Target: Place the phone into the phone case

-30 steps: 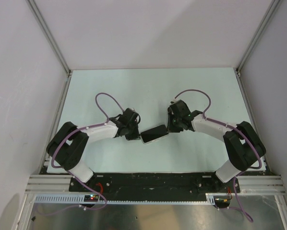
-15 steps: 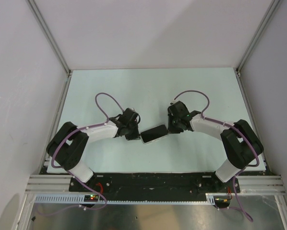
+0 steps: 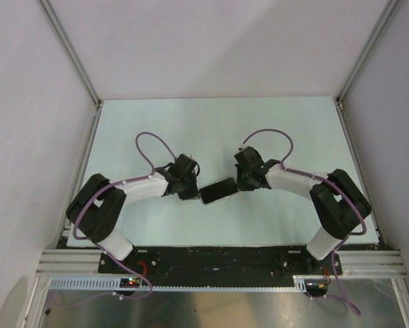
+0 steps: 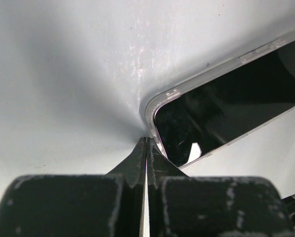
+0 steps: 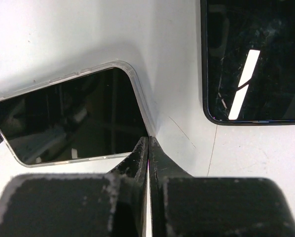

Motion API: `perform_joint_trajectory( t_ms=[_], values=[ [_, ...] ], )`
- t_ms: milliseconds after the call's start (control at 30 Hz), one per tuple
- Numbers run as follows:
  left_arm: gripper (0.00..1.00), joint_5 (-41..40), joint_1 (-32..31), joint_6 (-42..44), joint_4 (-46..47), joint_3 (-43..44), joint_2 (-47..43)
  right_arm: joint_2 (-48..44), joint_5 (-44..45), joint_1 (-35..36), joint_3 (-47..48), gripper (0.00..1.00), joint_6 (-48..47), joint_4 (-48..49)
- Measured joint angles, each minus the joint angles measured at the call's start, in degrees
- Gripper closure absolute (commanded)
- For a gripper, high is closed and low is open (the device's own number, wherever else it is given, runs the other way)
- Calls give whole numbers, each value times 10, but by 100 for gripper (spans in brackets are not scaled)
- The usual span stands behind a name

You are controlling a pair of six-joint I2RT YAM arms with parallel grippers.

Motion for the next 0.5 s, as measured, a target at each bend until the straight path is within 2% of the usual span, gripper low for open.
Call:
perform_joint_trajectory(
  t_ms=[400,500],
  values=[
    [100,0,7,4,-6,1,-1,27,71,45,18,100,0,-2],
    [99,0,9,9,-6,1,-2,32,80,50,20,97,0,-4]
  ],
)
